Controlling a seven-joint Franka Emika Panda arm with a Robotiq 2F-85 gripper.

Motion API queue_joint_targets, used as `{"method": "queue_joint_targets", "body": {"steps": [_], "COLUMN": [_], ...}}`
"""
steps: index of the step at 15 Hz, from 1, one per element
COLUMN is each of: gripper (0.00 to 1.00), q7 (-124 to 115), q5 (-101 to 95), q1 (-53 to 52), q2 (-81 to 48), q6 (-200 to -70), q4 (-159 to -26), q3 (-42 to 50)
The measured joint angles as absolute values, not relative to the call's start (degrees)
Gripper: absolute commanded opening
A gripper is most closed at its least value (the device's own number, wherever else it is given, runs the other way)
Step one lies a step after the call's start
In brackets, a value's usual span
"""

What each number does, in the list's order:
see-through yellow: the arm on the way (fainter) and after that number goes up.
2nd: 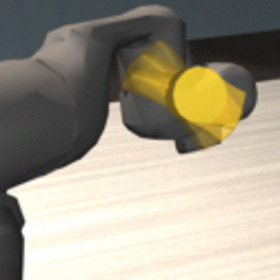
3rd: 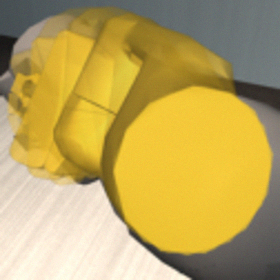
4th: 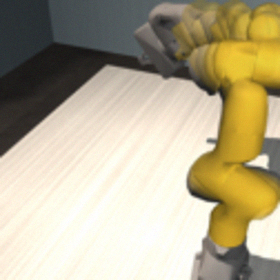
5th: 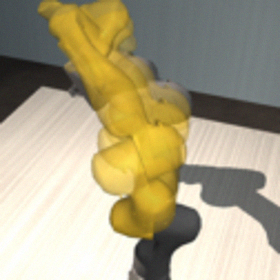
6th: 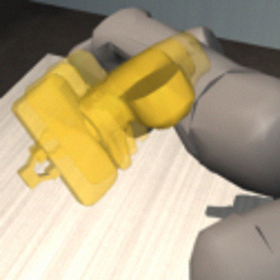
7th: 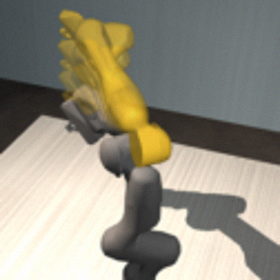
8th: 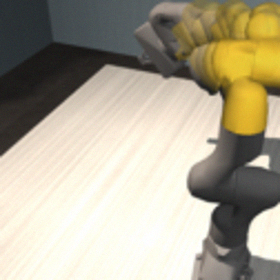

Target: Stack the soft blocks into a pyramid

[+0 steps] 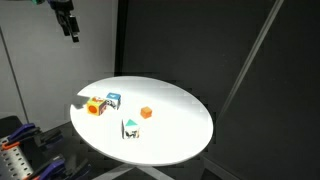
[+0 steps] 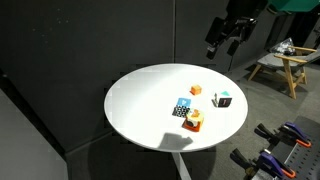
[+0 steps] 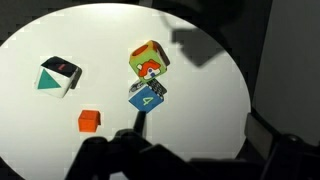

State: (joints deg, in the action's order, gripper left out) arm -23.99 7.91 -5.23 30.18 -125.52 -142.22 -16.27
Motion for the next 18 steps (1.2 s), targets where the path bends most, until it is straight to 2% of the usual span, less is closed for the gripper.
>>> {"method": "queue_joint_targets", "body": {"steps": [9, 18], "gripper": [1.0, 1.0], "q7": [-21.4, -9.7], "q5": [7.9, 7.9], "q1": [-5.3, -5.3], "q2": [25.2, 14.7], "q6": [-123.0, -122.8], "q4": [-138.8, -131.4], "q3": [-14.2, -10.6]}}
